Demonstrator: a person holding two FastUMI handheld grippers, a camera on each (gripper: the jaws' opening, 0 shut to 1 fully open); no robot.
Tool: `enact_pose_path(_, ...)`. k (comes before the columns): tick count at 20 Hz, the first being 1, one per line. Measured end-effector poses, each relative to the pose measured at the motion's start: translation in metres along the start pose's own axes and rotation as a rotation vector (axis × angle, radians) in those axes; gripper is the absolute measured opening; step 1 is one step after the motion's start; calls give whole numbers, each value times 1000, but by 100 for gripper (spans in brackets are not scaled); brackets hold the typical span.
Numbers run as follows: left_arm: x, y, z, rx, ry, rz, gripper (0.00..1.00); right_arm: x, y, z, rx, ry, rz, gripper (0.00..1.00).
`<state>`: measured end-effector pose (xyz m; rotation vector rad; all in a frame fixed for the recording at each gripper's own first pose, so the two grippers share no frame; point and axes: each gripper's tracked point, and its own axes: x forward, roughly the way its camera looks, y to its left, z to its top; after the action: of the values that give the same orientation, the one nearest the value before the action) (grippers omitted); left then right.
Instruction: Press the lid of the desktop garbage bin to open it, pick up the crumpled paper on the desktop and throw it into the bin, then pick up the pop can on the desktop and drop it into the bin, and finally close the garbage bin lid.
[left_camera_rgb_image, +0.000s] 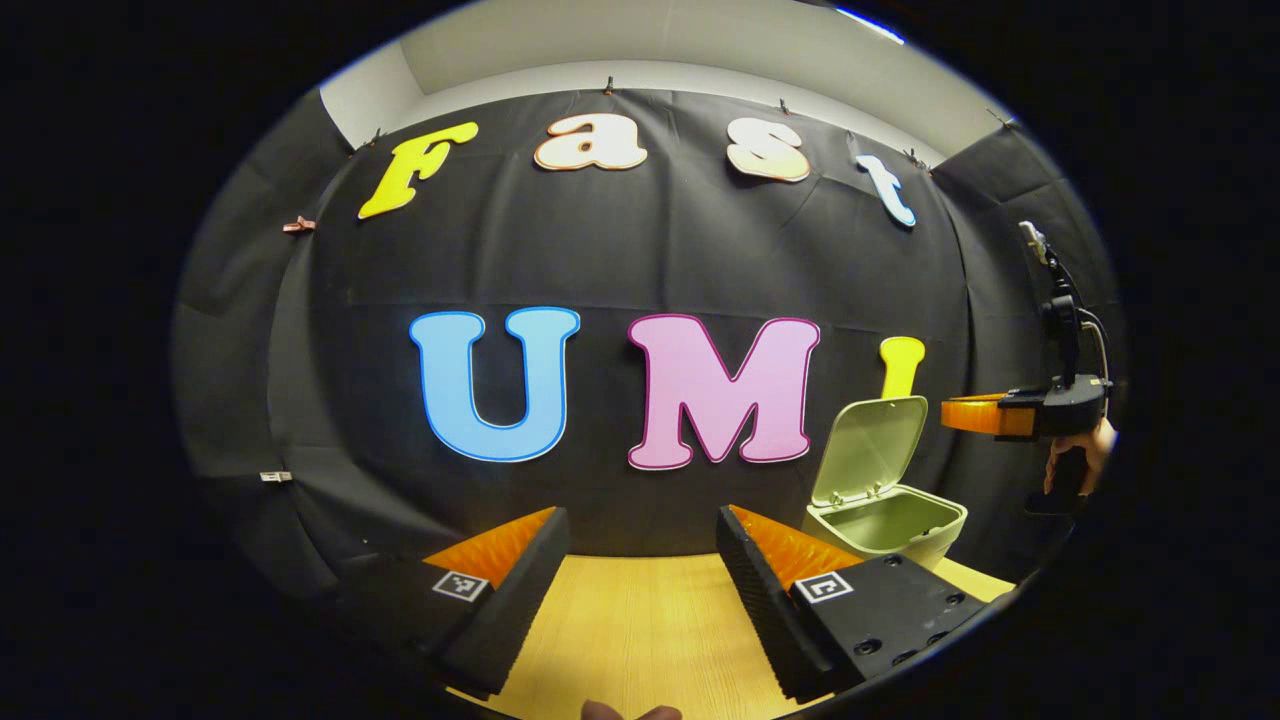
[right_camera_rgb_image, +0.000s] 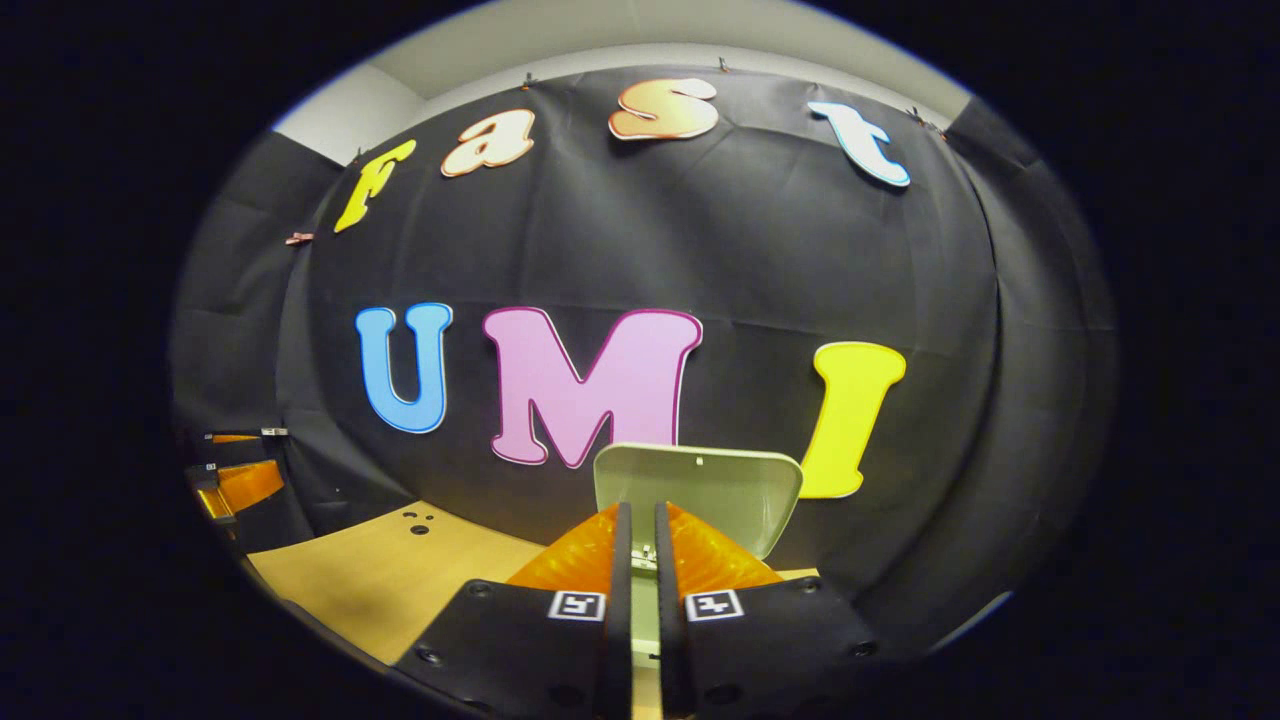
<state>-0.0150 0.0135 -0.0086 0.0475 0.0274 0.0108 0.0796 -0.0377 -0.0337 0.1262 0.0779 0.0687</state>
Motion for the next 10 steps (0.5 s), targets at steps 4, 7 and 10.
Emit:
enact_pose_path(4,-3,-2,-3,4,6,-10,95,-17,8,14,-32,-60,5,61)
enact_pose_path(7,-7,-8,-9,11,9,-30,96,-29,15,16,-36,-76,15,81)
enact_pose_path(10,-11,-13,-21,13,24,-51,95,-41,18,18,-30,-91,19,89)
